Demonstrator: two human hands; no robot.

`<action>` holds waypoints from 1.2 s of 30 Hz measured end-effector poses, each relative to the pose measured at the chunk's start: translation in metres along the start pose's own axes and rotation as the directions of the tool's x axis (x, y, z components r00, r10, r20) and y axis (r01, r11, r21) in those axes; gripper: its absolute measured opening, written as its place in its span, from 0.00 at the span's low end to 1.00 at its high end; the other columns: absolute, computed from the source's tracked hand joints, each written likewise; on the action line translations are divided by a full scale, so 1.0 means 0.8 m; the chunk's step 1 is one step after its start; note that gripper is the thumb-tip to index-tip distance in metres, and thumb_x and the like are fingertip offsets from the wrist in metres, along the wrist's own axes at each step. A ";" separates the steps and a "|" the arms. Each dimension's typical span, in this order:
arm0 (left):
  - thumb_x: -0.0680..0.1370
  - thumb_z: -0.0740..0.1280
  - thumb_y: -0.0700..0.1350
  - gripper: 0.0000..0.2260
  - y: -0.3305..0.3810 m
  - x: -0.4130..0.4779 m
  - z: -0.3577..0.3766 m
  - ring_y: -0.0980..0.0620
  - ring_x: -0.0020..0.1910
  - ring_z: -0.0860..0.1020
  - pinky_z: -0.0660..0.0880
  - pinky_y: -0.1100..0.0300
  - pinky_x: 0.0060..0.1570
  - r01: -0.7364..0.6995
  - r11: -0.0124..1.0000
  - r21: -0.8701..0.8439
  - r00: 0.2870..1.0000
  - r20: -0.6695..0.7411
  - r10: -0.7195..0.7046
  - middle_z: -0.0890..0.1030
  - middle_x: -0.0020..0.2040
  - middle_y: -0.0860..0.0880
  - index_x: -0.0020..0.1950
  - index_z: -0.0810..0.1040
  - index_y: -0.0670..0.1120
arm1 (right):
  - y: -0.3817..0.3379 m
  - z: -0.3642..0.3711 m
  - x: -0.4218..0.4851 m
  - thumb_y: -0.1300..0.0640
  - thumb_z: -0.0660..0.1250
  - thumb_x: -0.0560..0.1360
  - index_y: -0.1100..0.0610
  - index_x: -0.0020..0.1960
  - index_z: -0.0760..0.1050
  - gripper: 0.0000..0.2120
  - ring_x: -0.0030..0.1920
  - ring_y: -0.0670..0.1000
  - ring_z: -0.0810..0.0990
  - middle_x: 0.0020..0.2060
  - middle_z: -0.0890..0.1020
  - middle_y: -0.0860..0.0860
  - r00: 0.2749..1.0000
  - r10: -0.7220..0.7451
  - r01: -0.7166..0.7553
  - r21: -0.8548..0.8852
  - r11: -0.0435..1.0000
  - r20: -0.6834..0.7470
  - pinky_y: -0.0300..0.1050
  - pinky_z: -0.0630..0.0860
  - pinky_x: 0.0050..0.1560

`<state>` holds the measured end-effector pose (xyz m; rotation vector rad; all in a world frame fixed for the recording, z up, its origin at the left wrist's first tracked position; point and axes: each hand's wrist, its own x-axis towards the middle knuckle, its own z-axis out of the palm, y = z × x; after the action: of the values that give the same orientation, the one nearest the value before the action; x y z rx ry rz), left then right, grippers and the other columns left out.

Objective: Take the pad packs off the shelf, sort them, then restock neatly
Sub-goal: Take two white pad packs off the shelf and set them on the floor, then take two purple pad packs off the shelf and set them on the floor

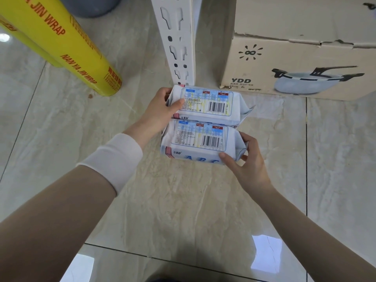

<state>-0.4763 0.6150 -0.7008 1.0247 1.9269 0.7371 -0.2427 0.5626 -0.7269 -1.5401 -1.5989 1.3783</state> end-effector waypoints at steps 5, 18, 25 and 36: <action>0.78 0.63 0.47 0.18 -0.001 0.002 0.001 0.63 0.42 0.74 0.71 0.77 0.32 0.008 1.000 0.017 1.000 0.011 -0.008 0.73 0.55 0.54 0.66 0.65 0.44 | 0.000 0.000 0.000 0.51 0.72 0.69 0.47 0.60 0.62 0.25 0.53 0.39 0.73 0.55 0.71 0.43 1.000 0.020 -0.020 -0.010 1.000 0.002 0.23 0.70 0.46; 0.79 0.62 0.42 0.17 0.146 -0.164 -0.075 0.49 0.65 0.72 0.65 0.69 0.55 0.172 0.985 -0.024 0.984 -0.036 -0.173 0.72 0.66 0.46 0.66 0.67 0.39 | -0.205 -0.114 -0.105 0.51 0.66 0.75 0.57 0.71 0.59 0.29 0.69 0.49 0.66 0.69 0.66 0.49 0.977 0.189 -0.199 -0.107 0.974 -0.093 0.49 0.66 0.67; 0.79 0.62 0.43 0.15 0.370 -0.325 -0.149 0.51 0.64 0.72 0.70 0.59 0.59 0.023 0.989 0.144 0.990 0.131 -0.042 0.74 0.64 0.47 0.65 0.69 0.43 | -0.436 -0.228 -0.213 0.54 0.66 0.75 0.58 0.69 0.64 0.25 0.67 0.51 0.67 0.65 0.69 0.52 0.991 0.064 -0.091 -0.236 0.968 -0.118 0.30 0.60 0.56; 0.78 0.62 0.44 0.16 0.692 -0.518 -0.252 0.52 0.63 0.71 0.66 0.60 0.59 -0.301 0.936 0.183 0.949 0.153 0.276 0.73 0.65 0.51 0.66 0.69 0.45 | -0.723 -0.436 -0.328 0.47 0.61 0.73 0.65 0.64 0.68 0.27 0.65 0.58 0.69 0.60 0.74 0.60 0.944 -0.248 0.154 -0.375 0.914 -0.217 0.31 0.59 0.62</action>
<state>-0.2974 0.5120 -0.0110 1.4703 1.7898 0.6260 -0.1107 0.5182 -0.0158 -1.6181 -1.8454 0.7660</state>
